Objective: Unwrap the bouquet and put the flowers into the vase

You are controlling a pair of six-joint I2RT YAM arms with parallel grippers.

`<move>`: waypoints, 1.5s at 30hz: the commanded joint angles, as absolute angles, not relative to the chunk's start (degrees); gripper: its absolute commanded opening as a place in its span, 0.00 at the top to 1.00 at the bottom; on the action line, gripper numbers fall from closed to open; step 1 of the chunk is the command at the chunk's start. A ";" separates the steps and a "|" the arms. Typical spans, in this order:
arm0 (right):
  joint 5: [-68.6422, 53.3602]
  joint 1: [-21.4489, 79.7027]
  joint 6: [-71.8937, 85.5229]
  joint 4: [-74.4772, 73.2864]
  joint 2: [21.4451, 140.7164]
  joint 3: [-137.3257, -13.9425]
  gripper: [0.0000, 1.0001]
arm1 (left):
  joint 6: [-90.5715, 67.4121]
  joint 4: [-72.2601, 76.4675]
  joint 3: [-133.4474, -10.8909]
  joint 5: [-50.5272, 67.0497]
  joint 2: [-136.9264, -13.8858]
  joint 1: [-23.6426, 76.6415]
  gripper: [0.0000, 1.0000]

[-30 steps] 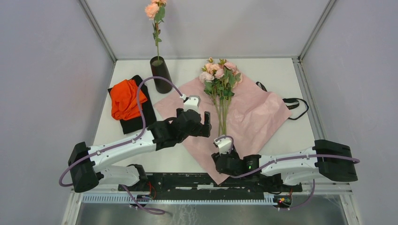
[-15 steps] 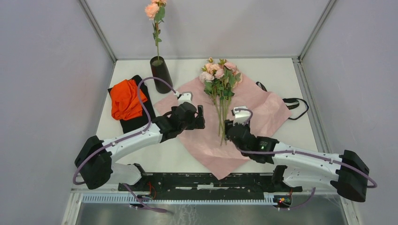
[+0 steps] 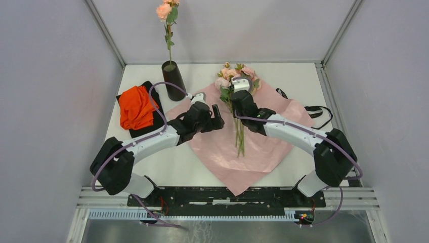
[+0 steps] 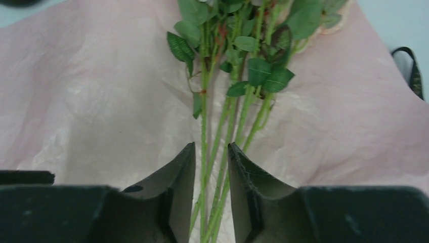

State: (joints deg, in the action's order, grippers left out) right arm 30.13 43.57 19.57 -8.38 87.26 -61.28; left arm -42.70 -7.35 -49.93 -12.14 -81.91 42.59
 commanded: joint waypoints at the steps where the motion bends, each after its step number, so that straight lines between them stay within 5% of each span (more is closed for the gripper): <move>1: 24.18 43.40 15.83 -9.23 92.80 -67.39 0.62 | -46.93 -0.19 -50.84 -7.58 -84.52 39.94 0.04; 4: 21.75 42.48 15.45 -9.55 96.41 -69.39 0.52 | -47.94 1.91 -49.82 -7.54 -84.99 38.94 0.05; 17: 16.49 39.71 15.94 -8.47 104.80 -70.96 0.51 | -47.29 2.98 -46.15 -6.51 -82.47 34.93 0.06; 39: 14.38 38.41 17.32 -5.95 108.99 -67.14 0.56 | -46.10 2.37 -45.79 -5.89 -81.56 33.64 0.07; 45: 13.66 38.11 17.49 -5.75 109.77 -66.93 0.71 | -45.88 2.29 -45.97 -5.72 -81.57 33.49 0.07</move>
